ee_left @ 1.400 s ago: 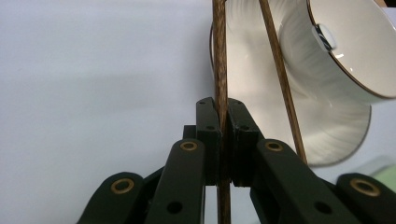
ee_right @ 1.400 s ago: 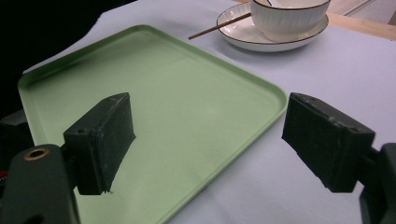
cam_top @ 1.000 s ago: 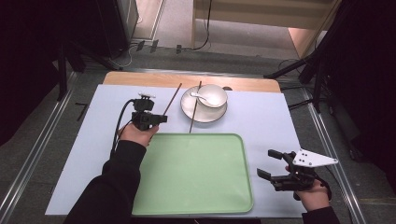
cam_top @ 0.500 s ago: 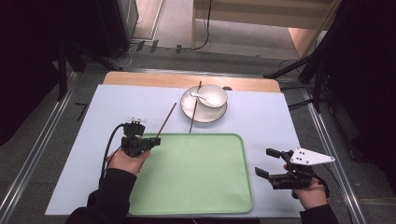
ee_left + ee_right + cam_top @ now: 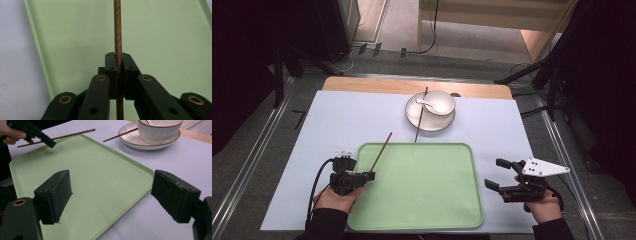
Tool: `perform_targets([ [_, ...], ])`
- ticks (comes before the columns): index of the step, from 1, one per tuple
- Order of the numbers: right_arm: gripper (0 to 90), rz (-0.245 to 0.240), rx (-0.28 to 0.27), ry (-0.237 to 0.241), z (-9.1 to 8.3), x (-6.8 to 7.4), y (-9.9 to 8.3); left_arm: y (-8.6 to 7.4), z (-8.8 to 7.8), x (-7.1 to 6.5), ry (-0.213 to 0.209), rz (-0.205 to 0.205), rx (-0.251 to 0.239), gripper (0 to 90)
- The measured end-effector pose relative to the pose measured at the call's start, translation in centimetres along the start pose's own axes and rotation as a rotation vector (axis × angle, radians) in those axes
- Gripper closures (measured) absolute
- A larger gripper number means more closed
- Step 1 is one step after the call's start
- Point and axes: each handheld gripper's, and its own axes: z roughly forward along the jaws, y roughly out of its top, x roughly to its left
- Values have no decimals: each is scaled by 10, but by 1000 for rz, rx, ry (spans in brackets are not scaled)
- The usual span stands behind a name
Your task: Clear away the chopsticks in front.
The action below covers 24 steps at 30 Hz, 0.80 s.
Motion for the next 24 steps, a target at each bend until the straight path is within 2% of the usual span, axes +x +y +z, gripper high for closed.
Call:
perform_targets([
  [1,172,0,1,1,1,0,0,-5,0,-3,10,20,14,859],
  [6,172,-1,3,6,1,0,1,-13,4,-8,23,30,38,858],
  [7,172,-2,2,6,1,0,1,-13,5,-8,59,37,42,857],
  [8,172,-1,2,6,1,0,1,-13,6,-7,65,40,47,856],
  [14,172,-2,1,8,1,0,1,-14,8,-8,57,42,43,818],
  [17,172,-2,2,8,1,0,1,-14,8,-10,75,71,41,829],
  [20,172,-3,2,7,1,1,1,-13,8,-8,64,62,44,839],
  [24,172,-1,0,6,1,1,1,-10,8,-6,46,55,57,782],
])
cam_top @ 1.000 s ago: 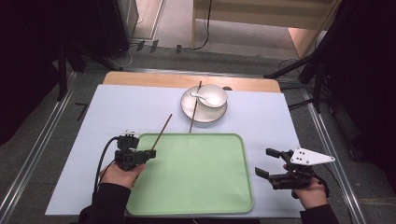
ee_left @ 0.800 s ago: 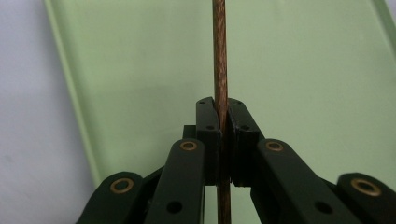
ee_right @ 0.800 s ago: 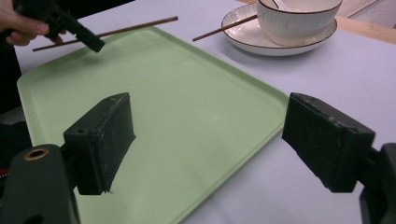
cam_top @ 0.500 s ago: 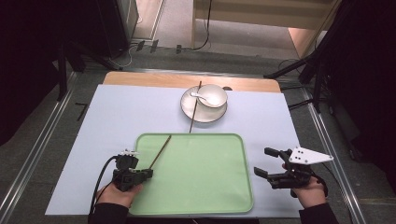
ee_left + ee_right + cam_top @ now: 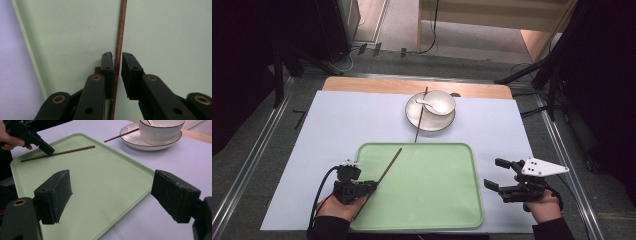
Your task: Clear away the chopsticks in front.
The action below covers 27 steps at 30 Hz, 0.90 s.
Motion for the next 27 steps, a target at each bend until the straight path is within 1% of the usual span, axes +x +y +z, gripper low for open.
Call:
perform_targets([
  [4,172,1,-1,-1,0,0,0,5,-3,0,-8,15,-5,776],
  [5,172,1,0,-1,0,0,0,7,-4,0,-19,13,-13,755],
  [7,172,0,0,0,-1,0,-1,13,-7,1,-50,24,-29,703],
  [9,172,1,1,1,-1,0,-1,19,-9,0,-59,48,-43,658],
  [10,172,0,3,1,-1,0,-1,25,-11,0,-83,73,-55,603],
  [11,172,0,2,1,-1,0,-1,25,-11,0,-83,73,-55,564],
  [12,172,1,2,0,-1,0,-1,28,-11,1,-103,77,-62,539],
  [13,172,3,3,-1,-1,0,-1,34,-10,2,-131,73,-72,510],
  [14,172,4,4,-3,-1,0,-2,34,-10,2,-131,73,-72,490],
  [15,172,6,3,-5,-1,0,-2,39,-8,2,-120,98,-75,478],
  [16,172,9,3,-7,-2,-1,-2,42,-8,3,-116,107,-76,460],
  [17,172,13,3,-6,-1,-1,-2,45,-7,3,-120,109,-85,443],
  [18,172,13,3,-6,-1,-1,-2,45,-7,3,-120,109,-85,426],
  [19,172,12,5,-4,-1,-1,-2,53,-7,2,-131,128,-95,407],
  [20,172,12,5,-4,-1,-1,-2,53,-7,2,-131,128,-95,393],
  [22,172,7,3,-3,-1,0,-2,63,-6,0,-141,156,-106,378],
  [23,172,9,4,-2,-1,0,-2,73,-6,-2,-152,170,-111,358],
  [24,172,9,4,-2,-1,0,-2,73,-6,-2,-152,170,-111,357],
  [26,172,14,5,-6,-2,-1,-3,83,-5,-3,-163,176,-115,353],
  [27,172,13,1,-6,-2,-1,-3,90,-4,-4,-161,185,-112,348],
])
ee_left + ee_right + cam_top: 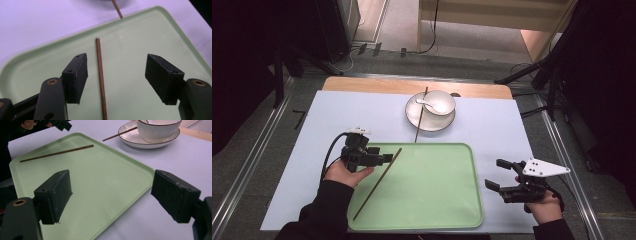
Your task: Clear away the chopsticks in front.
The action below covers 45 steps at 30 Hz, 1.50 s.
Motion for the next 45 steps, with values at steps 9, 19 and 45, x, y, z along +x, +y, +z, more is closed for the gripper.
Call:
perform_targets([
  [9,171,10,-2,-8,-1,-1,0,44,14,1,-10,38,-2,330],
  [19,171,9,0,-15,-1,-2,-1,86,50,1,30,92,-2,330],
  [45,174,19,-14,1,-4,-4,-2,127,136,1,137,51,63,541],
])
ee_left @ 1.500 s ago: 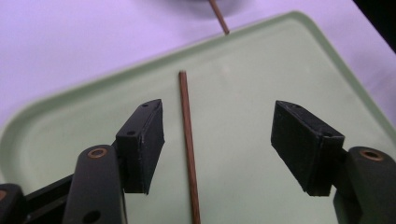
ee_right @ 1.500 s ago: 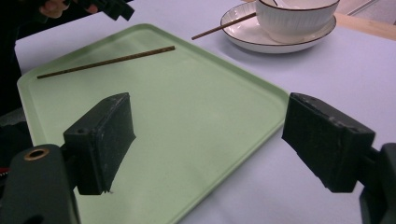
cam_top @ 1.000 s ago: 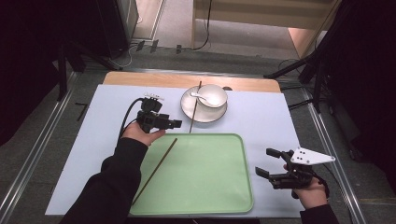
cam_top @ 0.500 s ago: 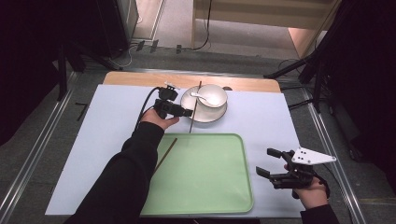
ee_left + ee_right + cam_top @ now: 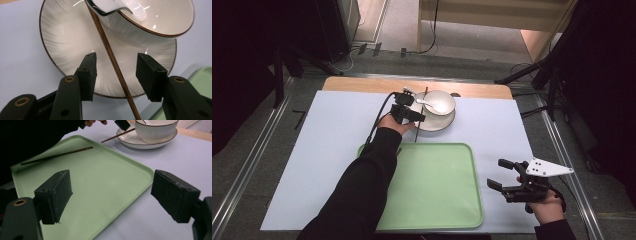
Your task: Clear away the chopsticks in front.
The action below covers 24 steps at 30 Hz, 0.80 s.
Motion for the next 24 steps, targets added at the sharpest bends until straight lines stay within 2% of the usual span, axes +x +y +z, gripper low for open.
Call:
perform_targets([
  [2,174,2,-1,0,0,0,0,1,5,0,21,-9,11,563],
  [5,176,2,-2,1,-1,-2,-1,2,12,4,38,-60,27,656],
  [8,177,2,-2,2,-1,-2,-1,2,13,6,38,-79,23,712],
  [9,177,1,-2,4,-1,-1,-1,3,16,8,25,-117,31,733],
  [12,177,0,-2,6,-1,-1,-1,3,16,8,28,-129,31,803],
  [15,177,0,-1,5,-1,-1,-1,3,16,8,48,-138,30,851],
  [18,177,0,0,4,-1,-1,-1,4,16,9,51,-165,30,854],
  [24,177,0,-3,3,-1,-1,-1,5,9,12,54,-181,27,861],
])
